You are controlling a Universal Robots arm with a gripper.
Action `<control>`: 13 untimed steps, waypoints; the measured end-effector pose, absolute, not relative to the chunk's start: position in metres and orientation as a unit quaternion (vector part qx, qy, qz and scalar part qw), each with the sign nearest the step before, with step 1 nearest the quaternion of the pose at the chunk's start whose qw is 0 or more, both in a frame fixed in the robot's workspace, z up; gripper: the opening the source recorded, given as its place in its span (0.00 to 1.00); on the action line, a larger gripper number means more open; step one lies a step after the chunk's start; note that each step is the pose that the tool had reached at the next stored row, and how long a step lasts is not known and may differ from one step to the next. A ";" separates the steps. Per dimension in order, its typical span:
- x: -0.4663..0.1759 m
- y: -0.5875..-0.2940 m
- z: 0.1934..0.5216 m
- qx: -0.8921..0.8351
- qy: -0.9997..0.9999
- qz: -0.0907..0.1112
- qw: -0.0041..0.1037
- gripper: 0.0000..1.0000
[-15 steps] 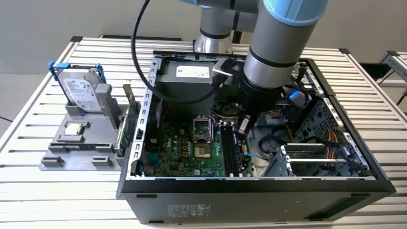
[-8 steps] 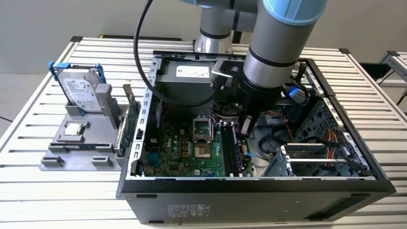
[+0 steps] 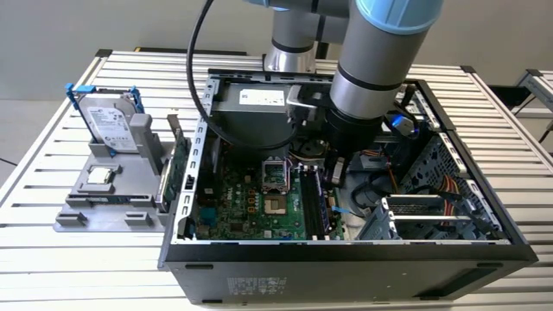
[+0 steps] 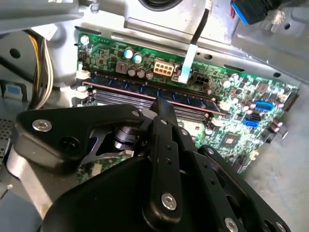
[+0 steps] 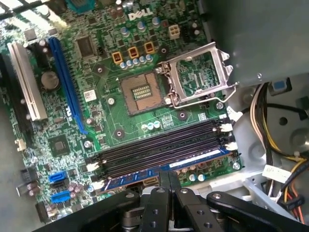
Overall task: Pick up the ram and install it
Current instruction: 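Press down the ram until it locks into place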
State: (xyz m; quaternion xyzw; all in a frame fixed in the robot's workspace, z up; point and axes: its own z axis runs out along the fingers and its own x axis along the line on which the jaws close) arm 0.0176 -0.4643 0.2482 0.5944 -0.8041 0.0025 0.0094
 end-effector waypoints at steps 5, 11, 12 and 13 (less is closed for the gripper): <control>0.017 -0.464 0.248 0.623 -0.782 0.003 0.009 0.00; 0.017 -0.464 0.248 0.655 -0.755 0.003 0.009 0.00; 0.017 -0.464 0.248 0.660 -0.751 0.003 0.009 0.00; 0.017 -0.464 0.248 0.665 -0.747 0.003 0.009 0.00</control>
